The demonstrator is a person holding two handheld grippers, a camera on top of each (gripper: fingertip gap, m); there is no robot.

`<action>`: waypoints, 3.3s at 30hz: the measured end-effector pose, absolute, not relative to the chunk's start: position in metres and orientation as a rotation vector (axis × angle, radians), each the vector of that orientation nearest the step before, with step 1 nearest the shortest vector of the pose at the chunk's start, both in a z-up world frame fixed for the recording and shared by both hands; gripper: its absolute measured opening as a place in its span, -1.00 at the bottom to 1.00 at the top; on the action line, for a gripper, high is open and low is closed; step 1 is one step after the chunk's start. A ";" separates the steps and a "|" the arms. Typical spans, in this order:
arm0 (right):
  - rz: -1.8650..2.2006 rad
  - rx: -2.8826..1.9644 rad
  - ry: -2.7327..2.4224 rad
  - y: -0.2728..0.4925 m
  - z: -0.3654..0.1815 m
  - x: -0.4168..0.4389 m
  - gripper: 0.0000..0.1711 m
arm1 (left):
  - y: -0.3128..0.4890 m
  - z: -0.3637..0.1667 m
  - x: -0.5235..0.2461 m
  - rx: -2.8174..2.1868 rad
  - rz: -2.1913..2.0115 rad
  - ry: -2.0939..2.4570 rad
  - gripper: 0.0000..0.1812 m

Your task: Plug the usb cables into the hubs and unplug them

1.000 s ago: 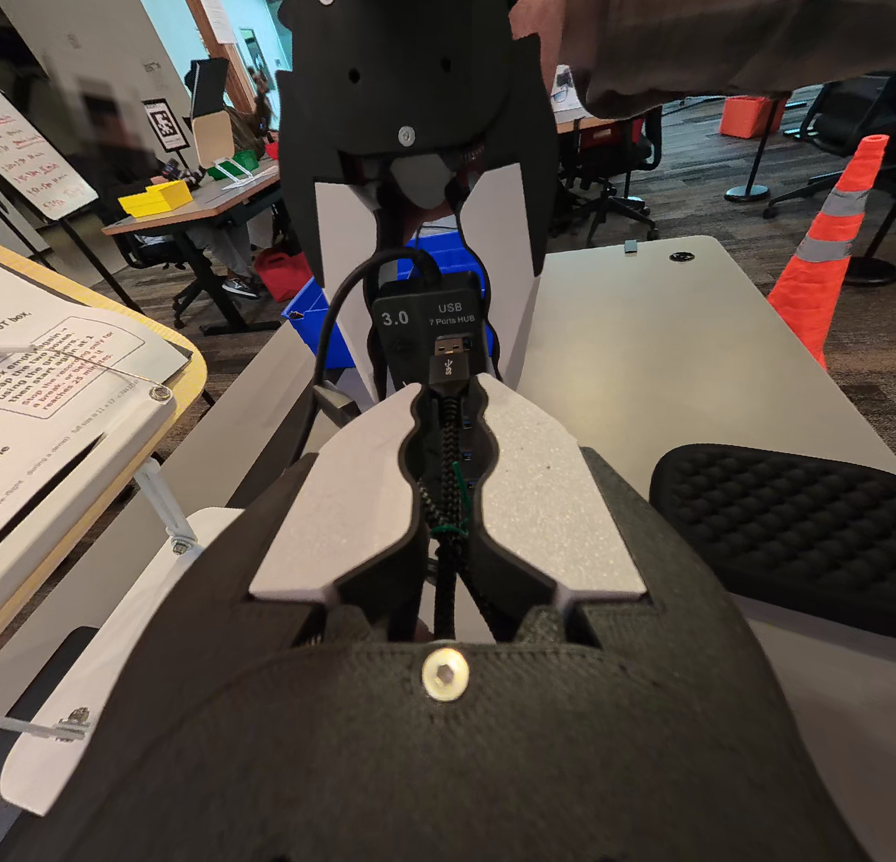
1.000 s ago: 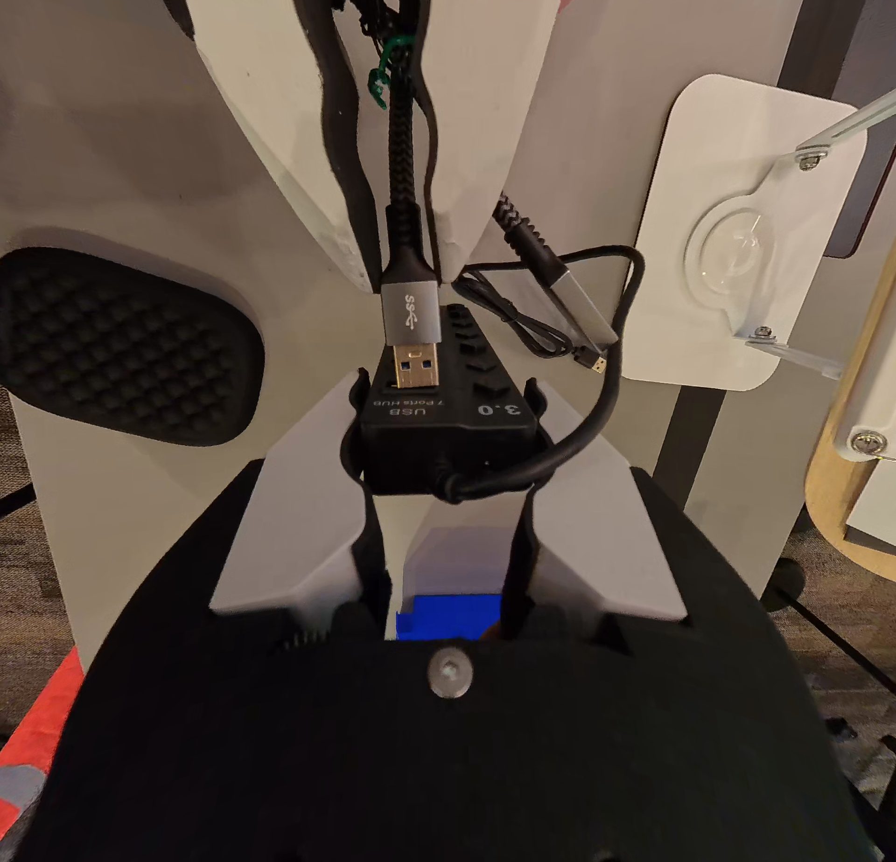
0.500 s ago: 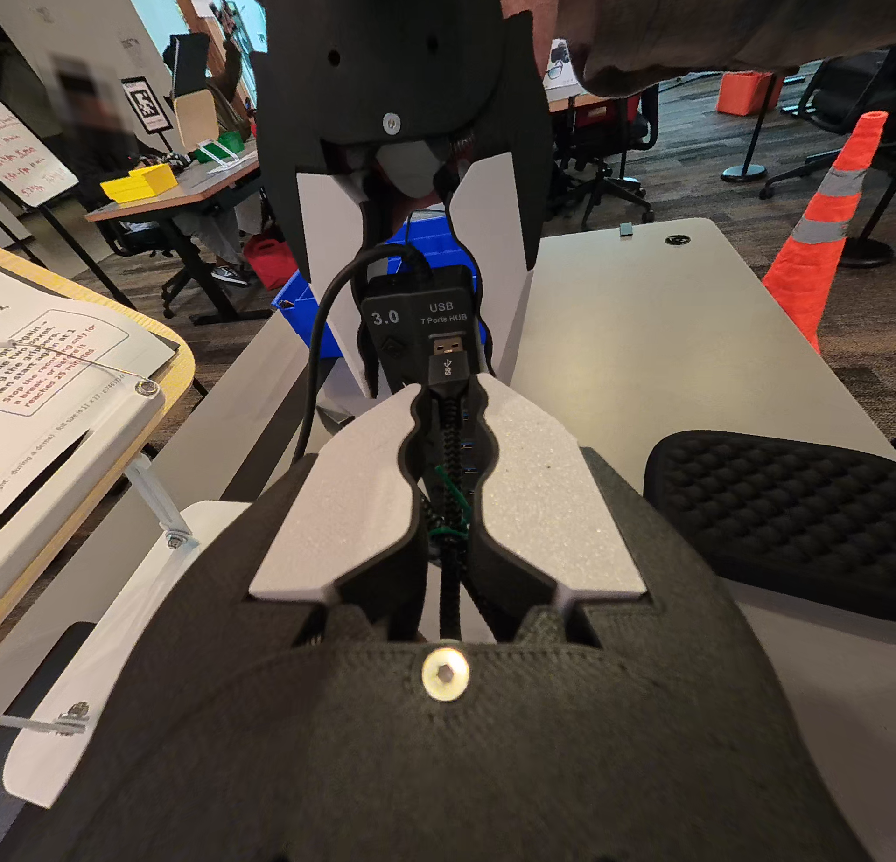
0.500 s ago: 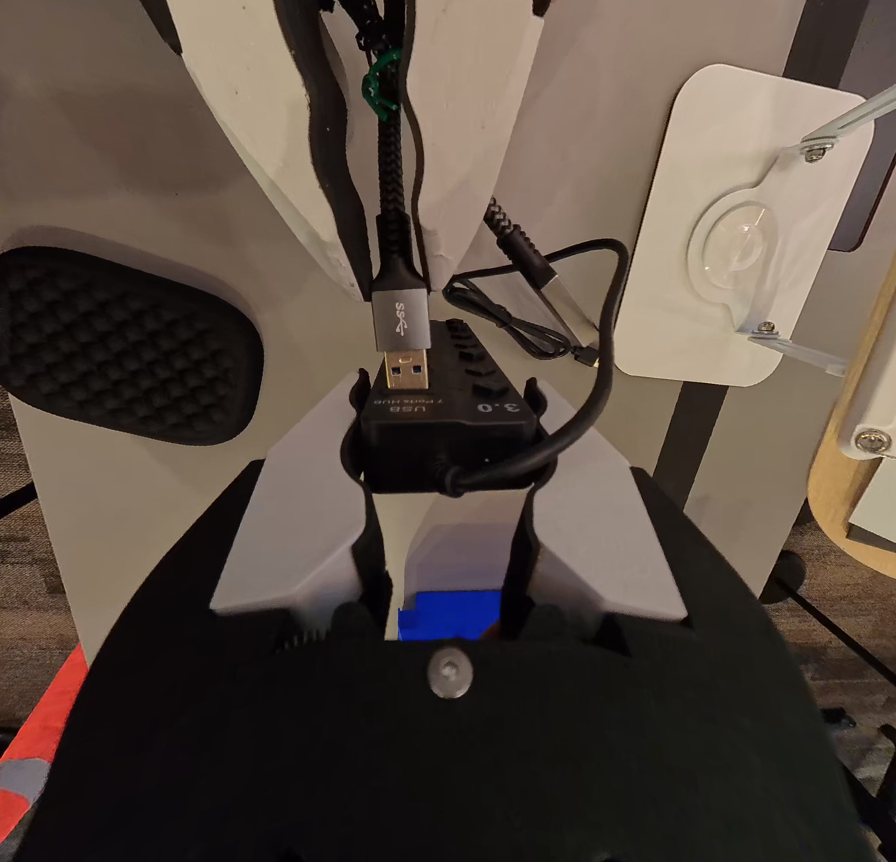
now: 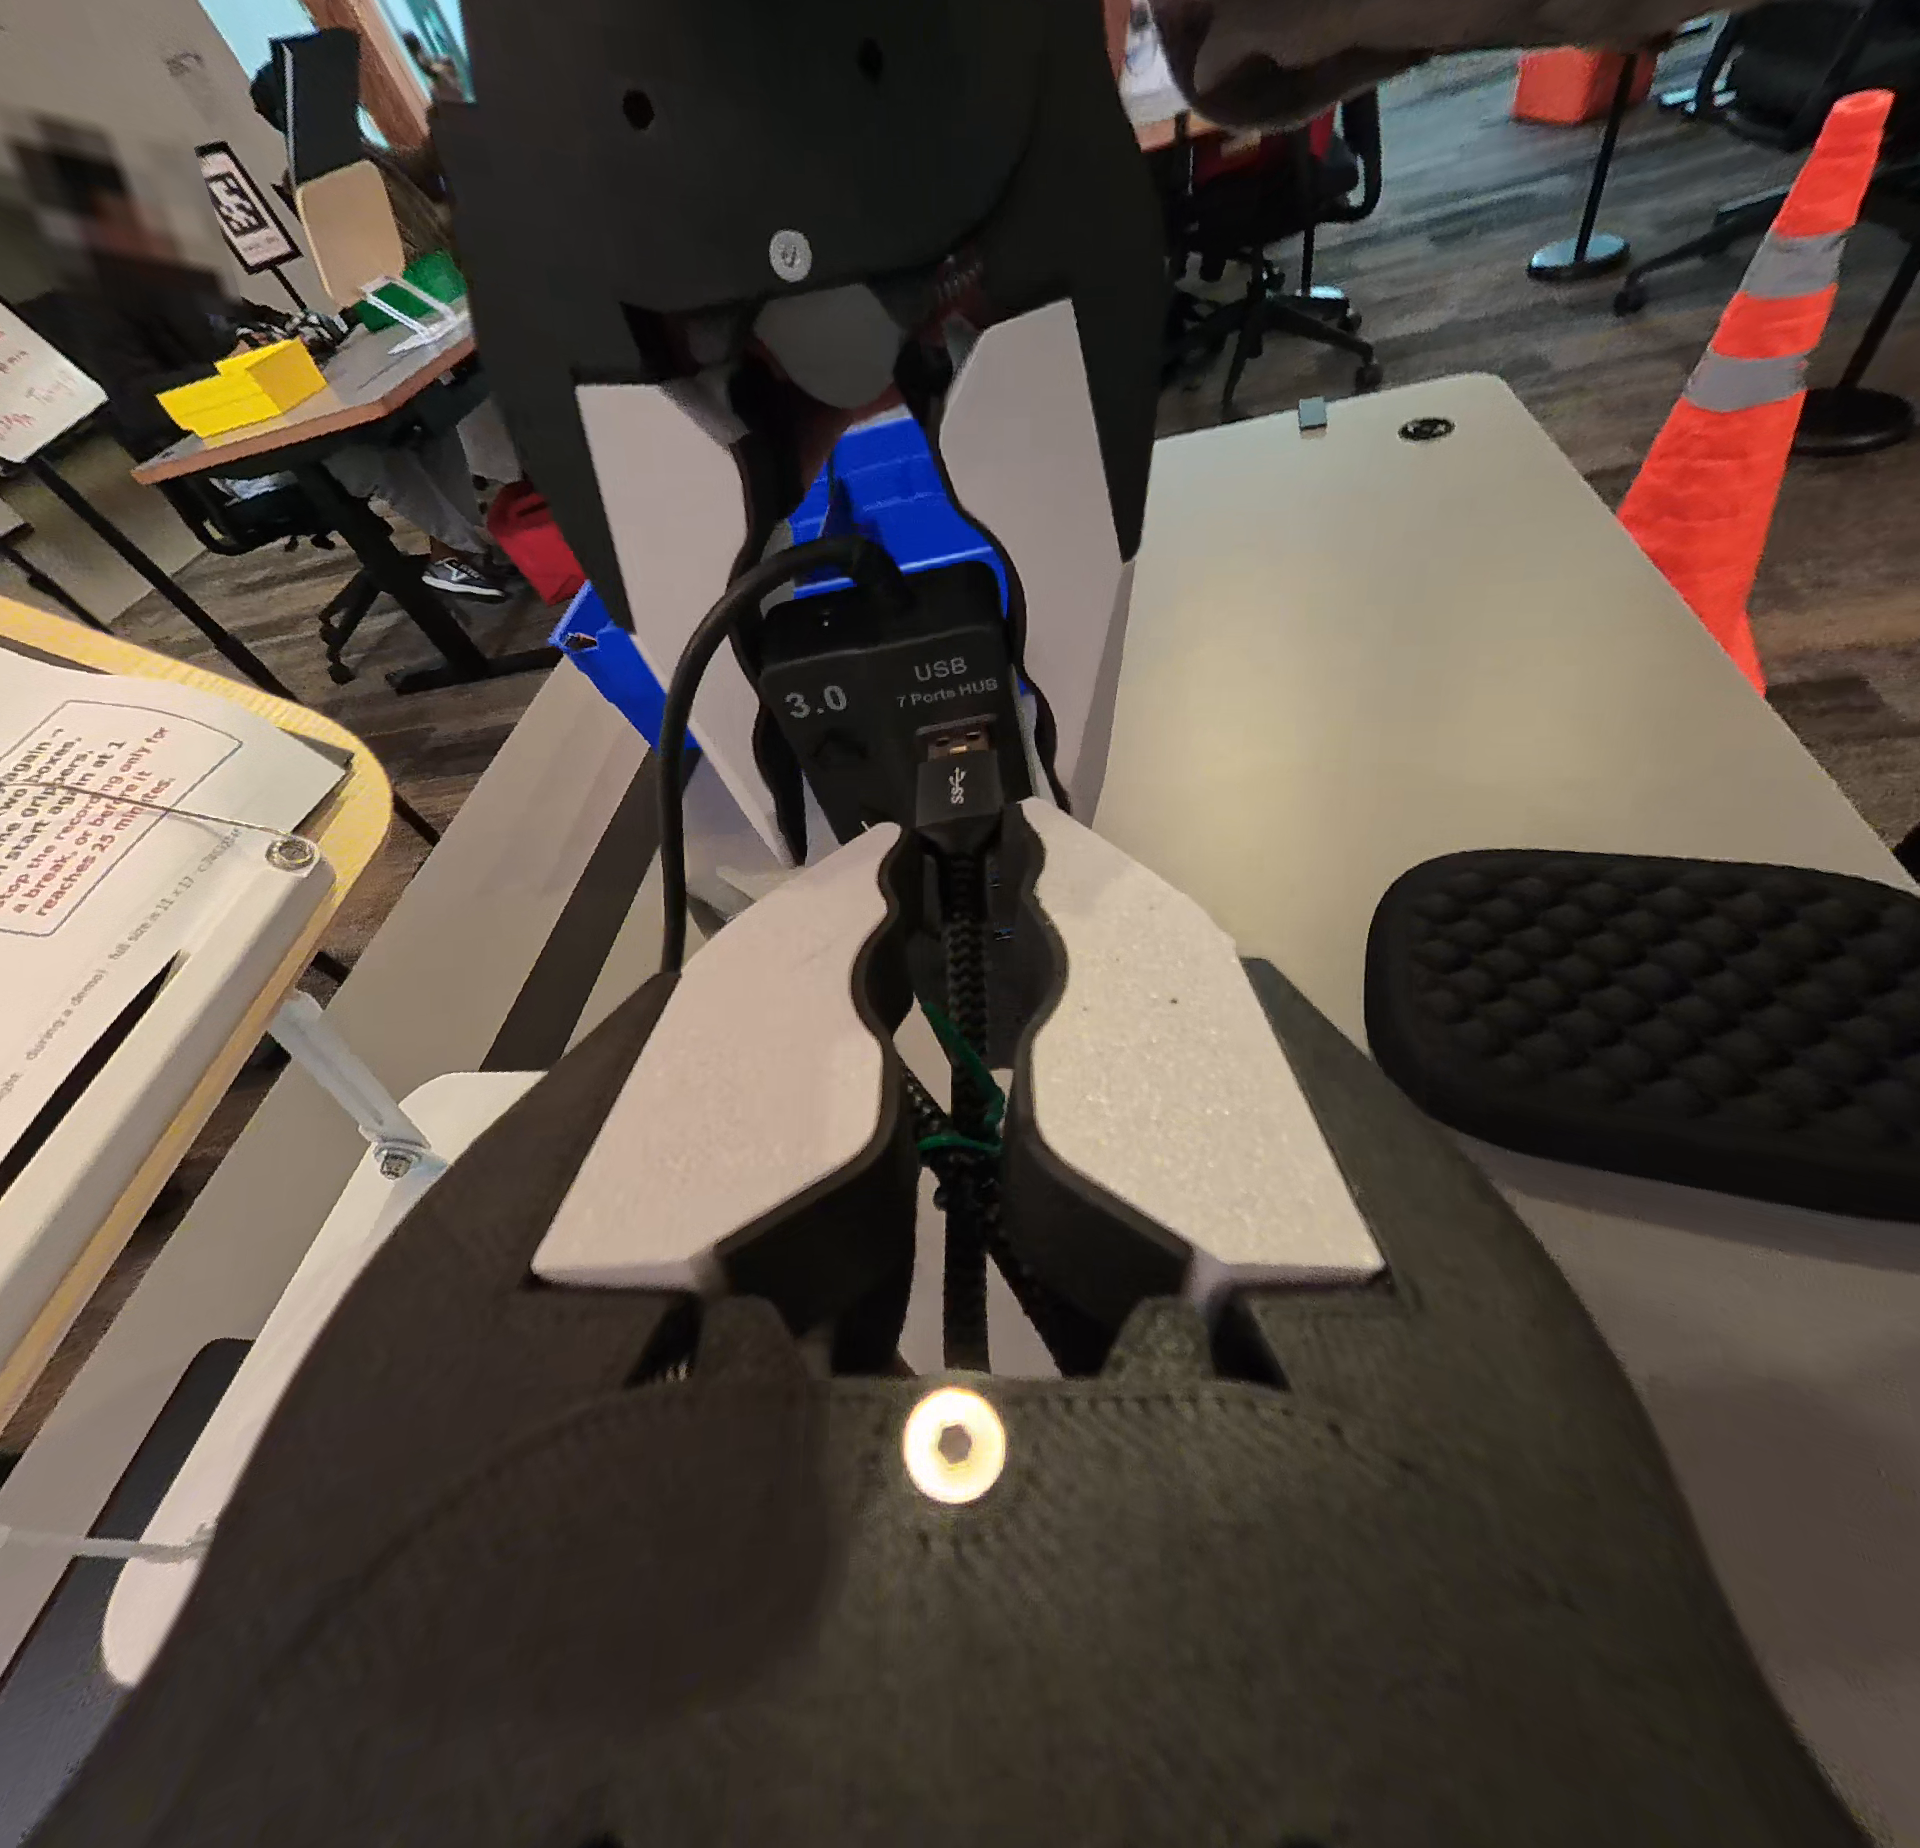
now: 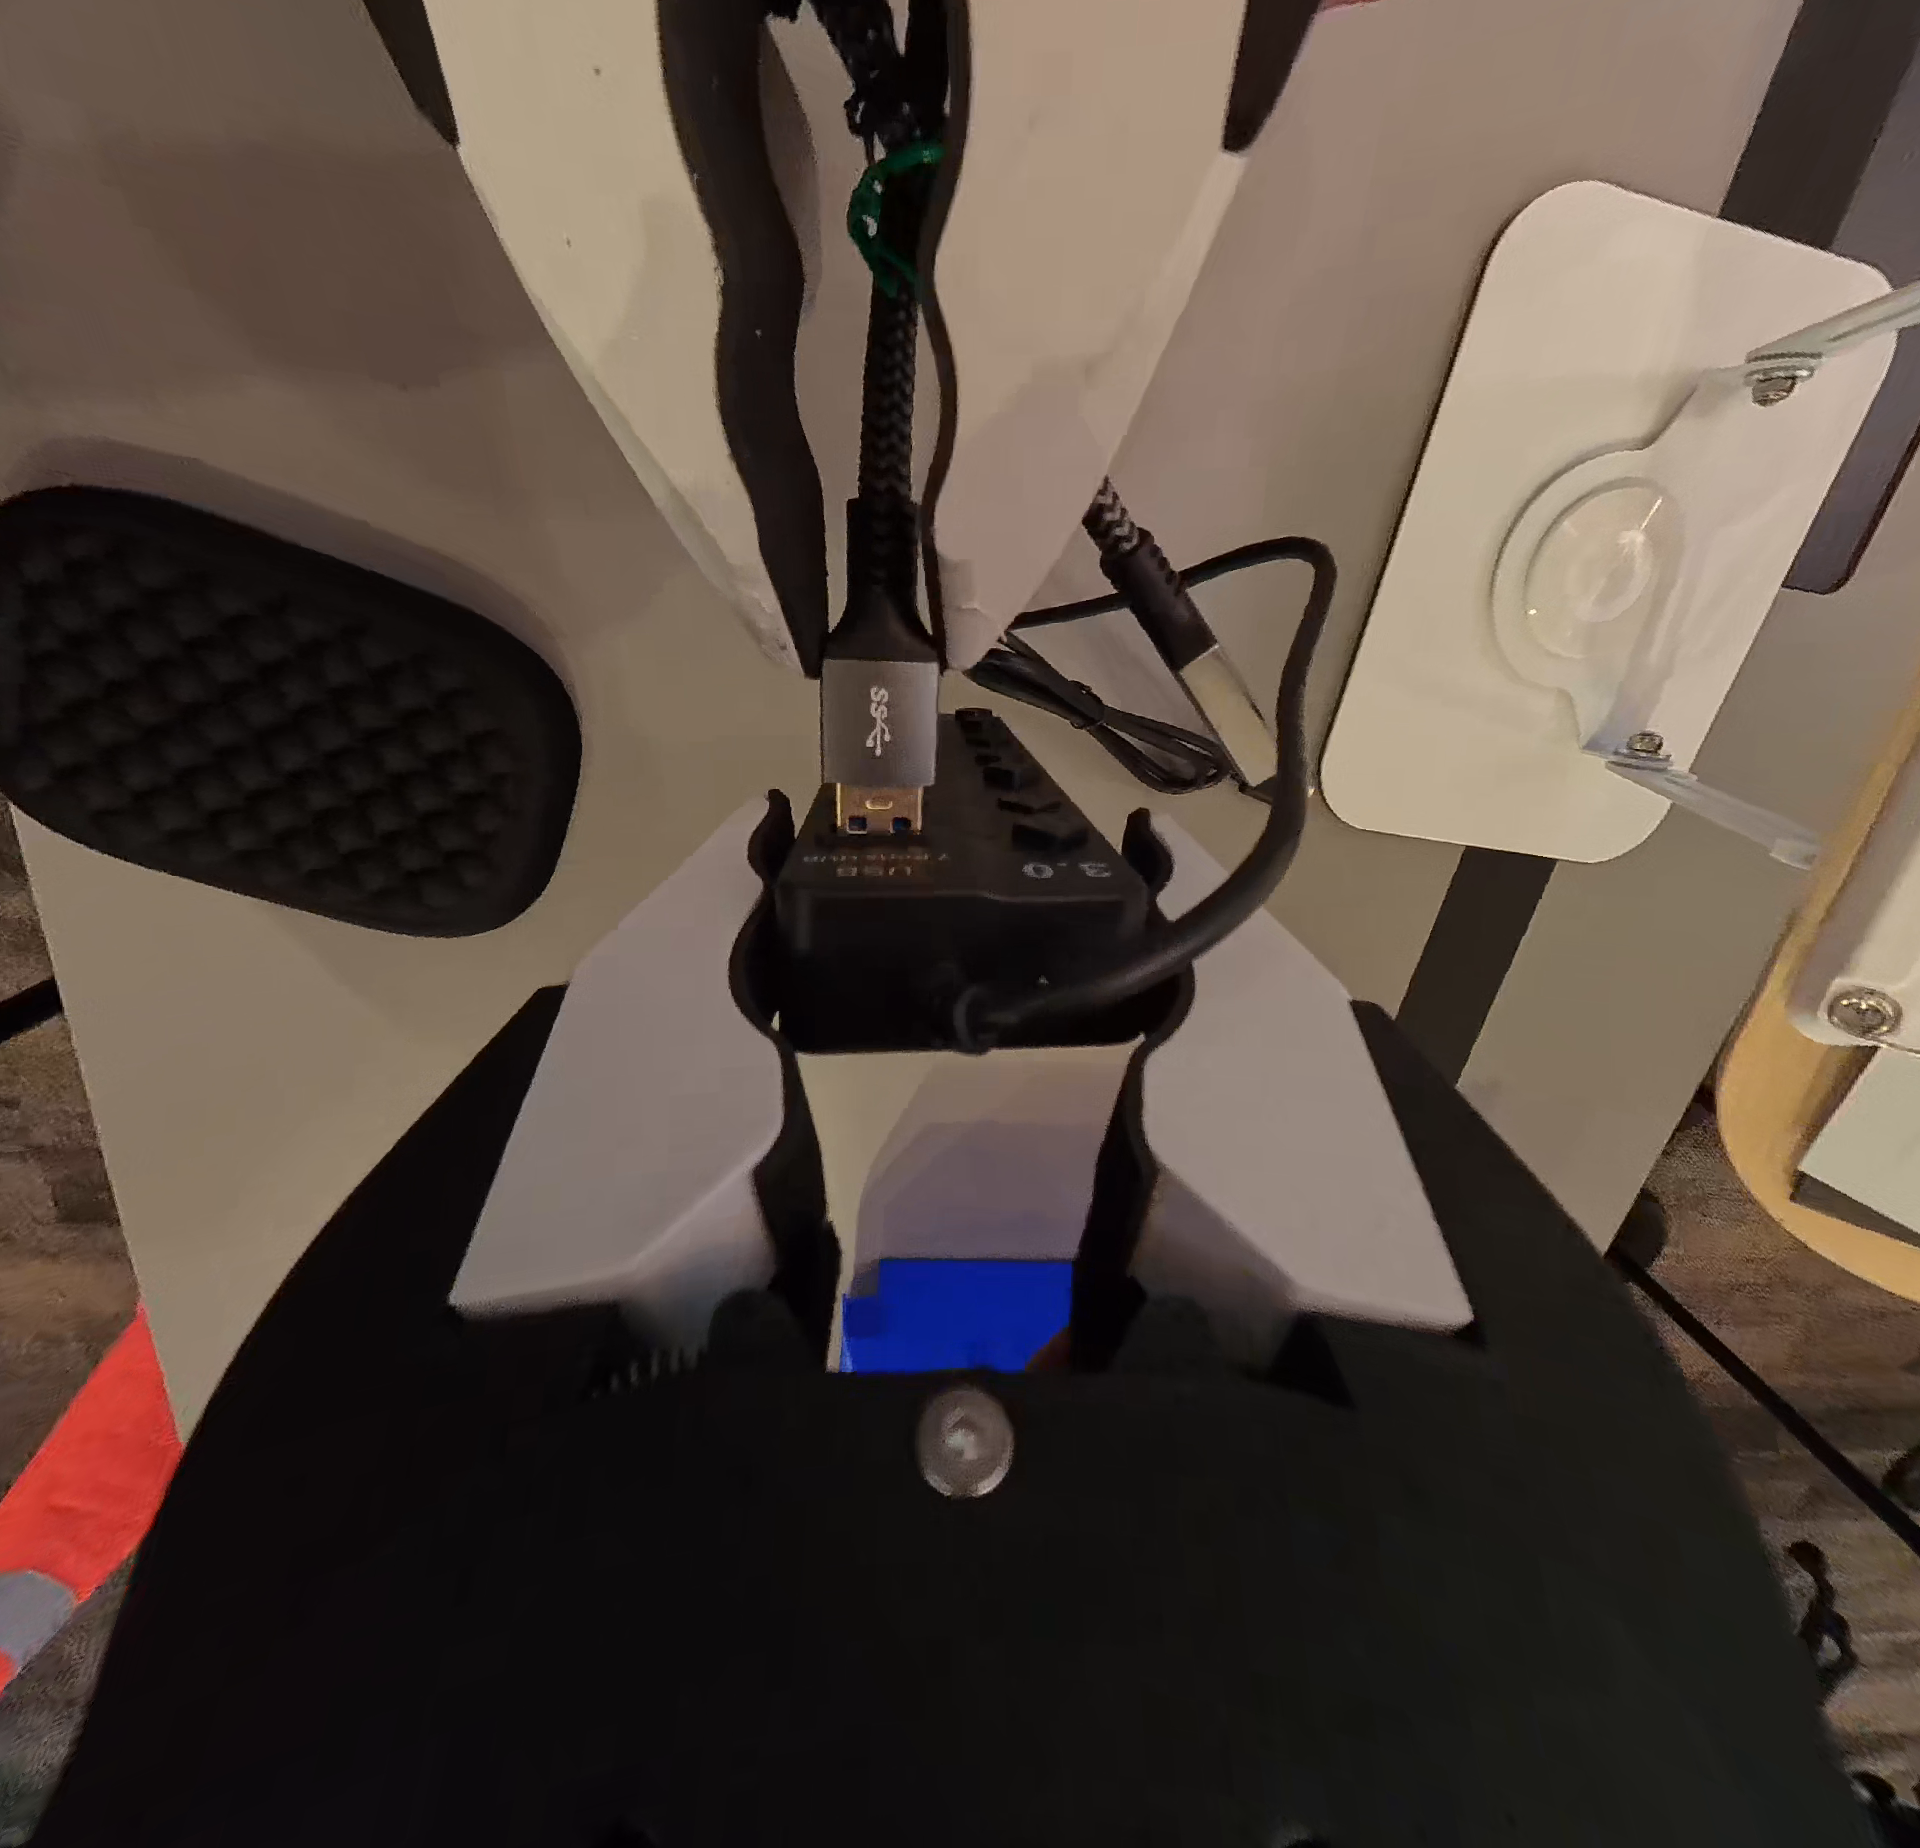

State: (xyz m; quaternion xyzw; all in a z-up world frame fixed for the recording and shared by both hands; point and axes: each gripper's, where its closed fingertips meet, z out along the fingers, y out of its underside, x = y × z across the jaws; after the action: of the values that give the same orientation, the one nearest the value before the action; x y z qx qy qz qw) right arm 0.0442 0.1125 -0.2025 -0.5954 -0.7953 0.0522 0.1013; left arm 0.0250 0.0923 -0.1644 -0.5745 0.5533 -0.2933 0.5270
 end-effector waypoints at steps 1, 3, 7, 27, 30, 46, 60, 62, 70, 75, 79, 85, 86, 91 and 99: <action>0.143 -1.758 -2.357 0.113 -0.203 0.044 -0.28 | 0.092 -0.164 0.025 -1.374 -0.698 1.325 -0.84; 0.147 -1.758 -2.349 0.114 -0.201 0.043 -0.29 | 0.093 -0.163 0.024 -1.373 -0.701 1.310 -0.84; 0.185 -1.757 -2.297 0.114 -0.195 0.038 -0.29 | 0.094 -0.158 0.023 -1.362 -0.734 1.278 -0.84; 0.410 -1.712 -2.164 0.102 -0.172 0.029 -0.28 | 0.086 -0.138 0.028 -1.220 -0.781 1.197 -0.85; 0.400 -1.706 -2.185 0.100 -0.175 0.029 -0.29 | 0.085 -0.141 0.029 -1.216 -0.762 1.211 -0.85; 0.356 -1.699 -2.104 0.107 -0.177 0.035 -0.28 | 0.088 -0.127 0.017 -1.177 -0.778 1.189 -0.78; 0.619 -1.662 -1.721 0.101 -0.180 0.032 -0.28 | 0.097 -0.084 -0.037 -1.240 -0.688 1.106 -0.83; 0.649 -1.653 -1.663 0.100 -0.189 0.028 -0.28 | 0.092 -0.076 -0.038 -1.231 -0.635 1.104 -0.84; 0.816 -1.561 -1.418 0.086 -0.208 0.007 -0.28 | 0.099 -0.076 -0.069 -1.376 -0.383 1.086 -0.85; 0.866 -1.546 -1.317 0.087 -0.220 0.016 -0.28 | 0.110 -0.094 -0.169 -1.585 -0.172 0.957 -0.75; 0.874 -1.546 -1.259 0.090 -0.231 0.032 -0.28 | 0.102 -0.134 -0.266 -1.817 -0.073 0.798 -0.63; 0.868 -1.560 -1.249 0.086 -0.244 0.060 -0.28 | 0.089 -0.183 -0.363 -2.051 0.062 0.575 -0.58; 0.859 -1.566 -1.254 0.084 -0.247 0.065 -0.28 | 0.088 -0.191 -0.372 -2.083 0.070 0.547 -0.58; 0.792 -1.609 -1.309 0.076 -0.268 0.088 -0.28 | 0.080 -0.238 -0.394 -2.257 0.141 0.482 -0.57; 0.765 -1.696 -1.364 0.066 -0.315 0.109 -0.28 | 0.081 -0.289 -0.425 -2.526 0.255 0.292 -0.47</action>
State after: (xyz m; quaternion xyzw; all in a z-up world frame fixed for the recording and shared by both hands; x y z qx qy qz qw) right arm 0.1093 0.0662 -0.3147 -0.6720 -0.5406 0.3032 0.4052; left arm -0.4245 0.0809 -0.2890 -0.9463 0.1093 0.0954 0.2889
